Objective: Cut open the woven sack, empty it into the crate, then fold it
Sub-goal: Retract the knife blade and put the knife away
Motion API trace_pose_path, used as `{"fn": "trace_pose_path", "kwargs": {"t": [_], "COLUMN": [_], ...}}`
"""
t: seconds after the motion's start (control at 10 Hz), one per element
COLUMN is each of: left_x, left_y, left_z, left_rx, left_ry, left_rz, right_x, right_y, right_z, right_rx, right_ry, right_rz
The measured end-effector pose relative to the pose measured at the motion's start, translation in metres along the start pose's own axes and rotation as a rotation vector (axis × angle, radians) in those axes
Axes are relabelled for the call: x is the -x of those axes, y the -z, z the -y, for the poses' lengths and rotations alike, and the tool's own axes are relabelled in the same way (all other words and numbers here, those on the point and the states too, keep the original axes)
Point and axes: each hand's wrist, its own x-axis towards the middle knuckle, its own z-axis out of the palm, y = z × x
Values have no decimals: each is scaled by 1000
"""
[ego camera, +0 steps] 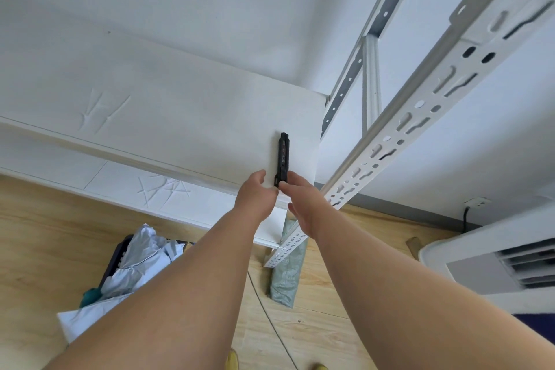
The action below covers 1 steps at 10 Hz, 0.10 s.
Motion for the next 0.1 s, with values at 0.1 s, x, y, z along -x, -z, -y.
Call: {"fn": "trace_pose_path", "kwargs": {"t": [0.1], "left_x": [10], "left_y": [5], "left_z": [-4], "left_rx": [-158], "left_ry": [-13], "left_rz": [-27], "right_x": [18], "right_y": [1], "right_z": [2], "right_rx": [25], "right_ry": [45], "right_rz": [-4]}}
